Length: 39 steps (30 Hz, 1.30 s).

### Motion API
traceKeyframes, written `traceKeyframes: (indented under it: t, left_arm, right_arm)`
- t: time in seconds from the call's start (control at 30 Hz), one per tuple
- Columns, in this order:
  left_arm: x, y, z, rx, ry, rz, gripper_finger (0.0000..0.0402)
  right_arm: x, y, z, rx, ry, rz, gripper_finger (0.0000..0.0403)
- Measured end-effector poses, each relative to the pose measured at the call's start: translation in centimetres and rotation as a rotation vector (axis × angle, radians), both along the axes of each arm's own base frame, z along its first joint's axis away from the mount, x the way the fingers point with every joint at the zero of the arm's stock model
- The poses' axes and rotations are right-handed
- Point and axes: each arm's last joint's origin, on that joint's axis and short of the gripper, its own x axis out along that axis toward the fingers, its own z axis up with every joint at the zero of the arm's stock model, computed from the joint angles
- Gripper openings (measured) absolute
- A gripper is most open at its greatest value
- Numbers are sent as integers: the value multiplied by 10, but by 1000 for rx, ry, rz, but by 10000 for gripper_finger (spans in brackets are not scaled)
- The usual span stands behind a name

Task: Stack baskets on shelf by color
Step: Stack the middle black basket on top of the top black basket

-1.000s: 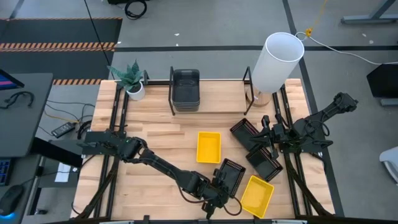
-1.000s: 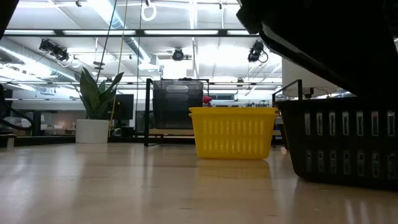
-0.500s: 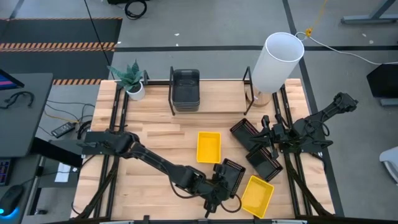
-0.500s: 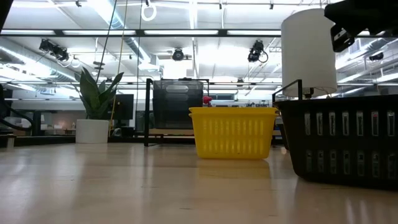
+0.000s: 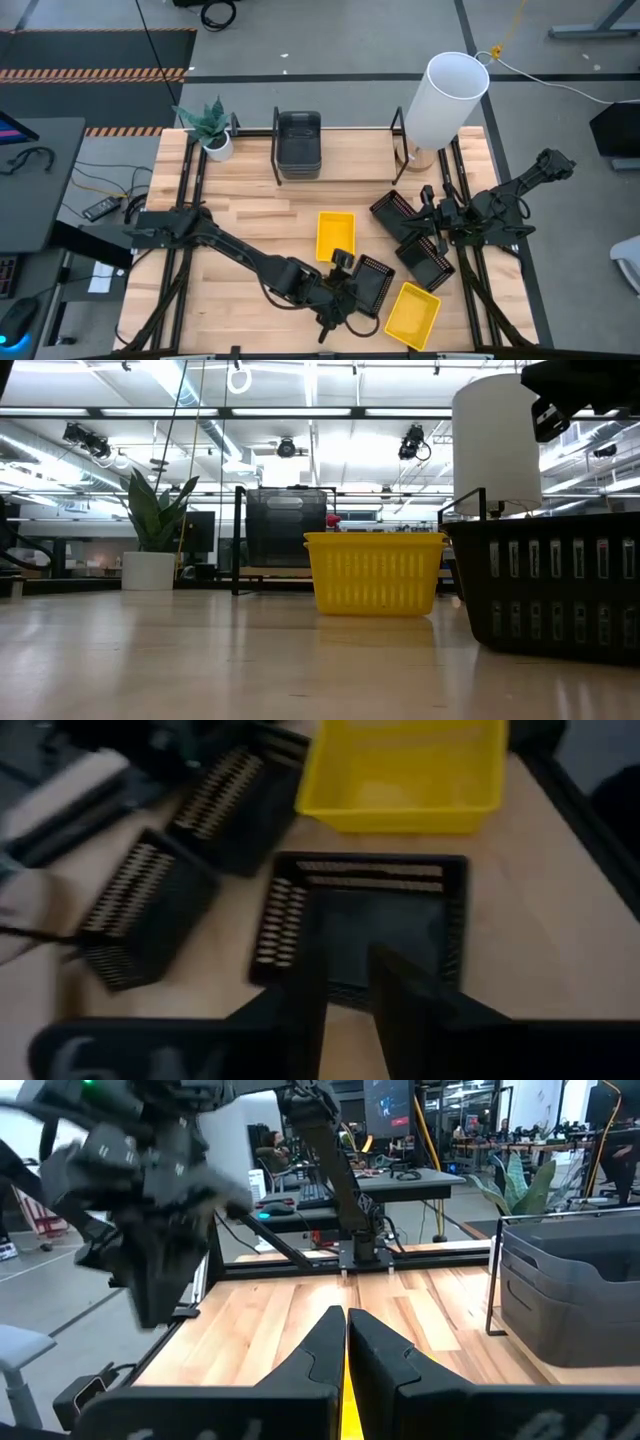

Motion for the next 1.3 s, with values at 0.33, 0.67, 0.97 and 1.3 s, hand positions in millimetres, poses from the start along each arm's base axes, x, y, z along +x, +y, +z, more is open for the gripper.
traceKeyframes:
  t: [0.33, 0.67, 0.97, 1.3]
  left_arm:
    - [-37, 24, 39, 117, -116, 16, 15]
    - [-109, 83, 35, 56, -361, 55, 16]
    - [-198, 113, 30, -12, -569, 46, 4]
    - [-288, 144, 26, -134, -812, 37, 12]
  right_arm:
    - [0, 0, 1, 6, -11, 0, 23]
    - [0, 0, 2, 8, -14, 0, 23]
    - [0, 0, 2, 8, -14, 0, 23]
    - [-1, 0, 9, 54, -87, 0, 23]
